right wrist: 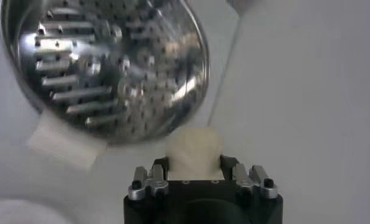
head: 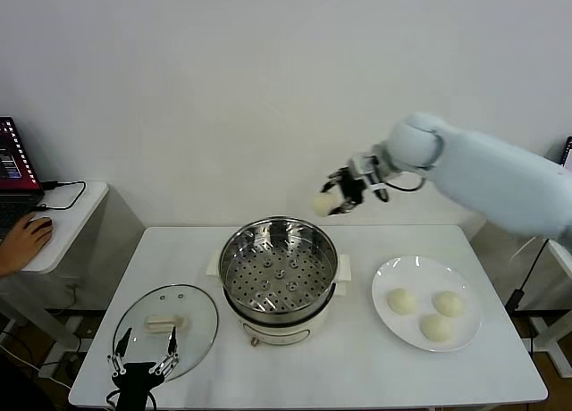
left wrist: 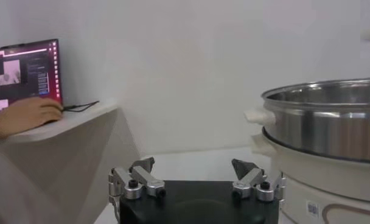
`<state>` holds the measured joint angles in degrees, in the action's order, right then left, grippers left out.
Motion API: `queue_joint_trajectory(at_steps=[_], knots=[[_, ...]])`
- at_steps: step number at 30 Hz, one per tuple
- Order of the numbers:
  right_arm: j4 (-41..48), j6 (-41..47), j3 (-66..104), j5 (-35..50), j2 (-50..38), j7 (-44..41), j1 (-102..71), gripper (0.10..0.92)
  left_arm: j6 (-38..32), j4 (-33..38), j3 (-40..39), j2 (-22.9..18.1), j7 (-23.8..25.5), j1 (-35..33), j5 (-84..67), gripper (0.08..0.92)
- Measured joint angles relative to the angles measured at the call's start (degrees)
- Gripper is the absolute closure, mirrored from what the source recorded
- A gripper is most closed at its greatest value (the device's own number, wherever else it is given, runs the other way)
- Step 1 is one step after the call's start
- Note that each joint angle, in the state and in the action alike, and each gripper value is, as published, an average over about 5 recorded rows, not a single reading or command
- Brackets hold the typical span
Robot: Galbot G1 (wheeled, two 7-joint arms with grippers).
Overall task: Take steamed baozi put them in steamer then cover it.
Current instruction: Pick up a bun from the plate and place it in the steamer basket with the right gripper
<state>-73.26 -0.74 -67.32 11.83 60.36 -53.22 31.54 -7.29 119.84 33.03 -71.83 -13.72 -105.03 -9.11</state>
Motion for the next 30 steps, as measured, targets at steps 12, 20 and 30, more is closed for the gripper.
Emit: queue_joint_trajectory(at_steps=[12,20,30], knots=[[5.1,-11.43,-5.77,-9.34,10.36,0.61,-0.89,0.474,-0.06,-0.22,0.13,-0.46,0.05,0.88,-0.17,0.177],[8.67,-19.3,-6.41,-16.94,13.63,1.67,-3.1,0.472,0.03,-0.85,0.47,-0.42,0.1,1.51,-0.39,0.177],[12.8,-26.7,-5.95,-26.01,15.72,3.54,-5.7,0.467,0.15,-1.17,0.19,-0.6,0.14,1.98,-0.37,0.177]])
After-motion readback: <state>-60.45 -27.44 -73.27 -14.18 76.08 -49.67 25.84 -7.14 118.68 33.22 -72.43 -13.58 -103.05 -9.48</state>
